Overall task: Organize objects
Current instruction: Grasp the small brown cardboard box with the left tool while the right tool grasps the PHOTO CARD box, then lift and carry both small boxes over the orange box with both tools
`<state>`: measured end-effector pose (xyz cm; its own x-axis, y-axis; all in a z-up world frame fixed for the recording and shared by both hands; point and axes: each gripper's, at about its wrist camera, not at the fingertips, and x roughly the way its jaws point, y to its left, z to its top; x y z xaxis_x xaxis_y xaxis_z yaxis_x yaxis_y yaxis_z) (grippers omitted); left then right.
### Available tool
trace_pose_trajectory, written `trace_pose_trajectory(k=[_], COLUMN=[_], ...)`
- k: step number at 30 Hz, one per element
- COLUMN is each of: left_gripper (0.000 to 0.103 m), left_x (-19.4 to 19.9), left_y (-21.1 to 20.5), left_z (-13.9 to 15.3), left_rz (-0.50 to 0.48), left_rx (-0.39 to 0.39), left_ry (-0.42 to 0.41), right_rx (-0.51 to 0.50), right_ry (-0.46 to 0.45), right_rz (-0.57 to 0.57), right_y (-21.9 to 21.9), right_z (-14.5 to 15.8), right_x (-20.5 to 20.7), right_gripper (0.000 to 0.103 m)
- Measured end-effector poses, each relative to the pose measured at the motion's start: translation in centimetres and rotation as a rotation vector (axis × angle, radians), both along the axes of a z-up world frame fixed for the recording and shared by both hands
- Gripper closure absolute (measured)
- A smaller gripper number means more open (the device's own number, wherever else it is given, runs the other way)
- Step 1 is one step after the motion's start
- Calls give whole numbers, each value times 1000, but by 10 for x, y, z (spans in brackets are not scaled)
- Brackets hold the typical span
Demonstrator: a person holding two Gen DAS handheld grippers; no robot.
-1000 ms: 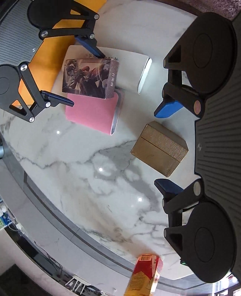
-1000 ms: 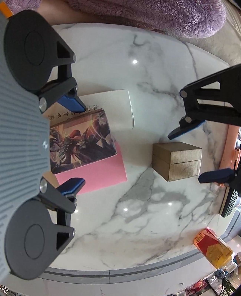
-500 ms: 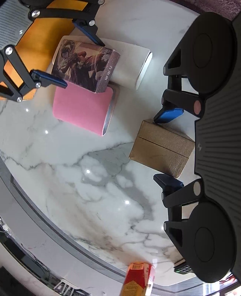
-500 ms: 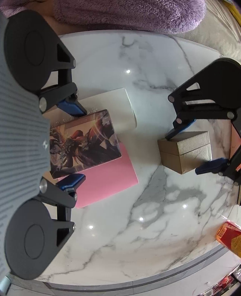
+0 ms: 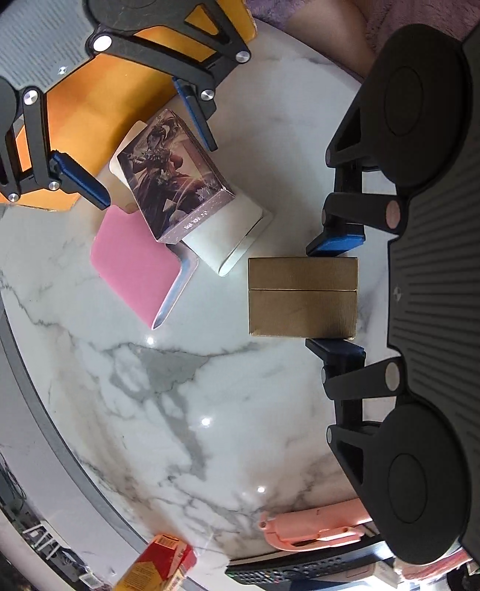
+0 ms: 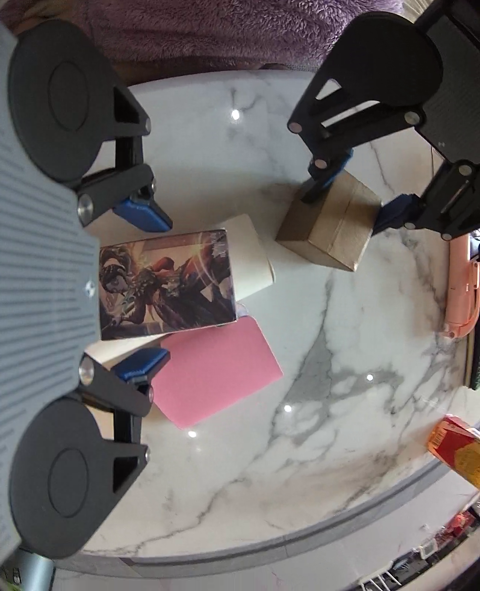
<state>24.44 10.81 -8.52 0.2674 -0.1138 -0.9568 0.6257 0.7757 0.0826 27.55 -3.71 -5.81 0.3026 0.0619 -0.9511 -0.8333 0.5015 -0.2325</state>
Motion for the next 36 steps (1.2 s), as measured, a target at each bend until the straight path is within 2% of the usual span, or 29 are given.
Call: trace_pose_trajectory(k=[3, 6, 10, 15, 17, 22, 29, 36], left_gripper=[50, 50, 50, 50, 50, 50, 50, 50], left_x=[-3, -8, -12, -18, -22, -27, -39, -43], left_y=[2, 3, 3, 3, 1, 3, 3, -5], left_z=[0, 1, 1, 1, 0, 1, 13, 45], left_rz=[81, 138, 194, 215, 212, 229, 236, 235], left_rx=[-39, -70, -78, -85, -79, -102, -118, -152], left_ry=[0, -4, -9, -19, -23, -9, -25, -62], right_rx=[-27, -118, -227, -315, -333, -399, -361, -175], right_ry=[-97, -192, -277, -366, -392, -446, -465, -326], right_rz=[46, 102, 141, 156, 168, 216, 176, -58], right_y=[13, 27, 33, 30, 30, 33, 29, 10], right_z=[0, -14, -39, -58, -61, -67, -44, -2], right_x=[-24, -49, -63, -69, -73, -91, -92, -63], right_gripper=[27, 32, 33, 43, 45, 57, 77, 80])
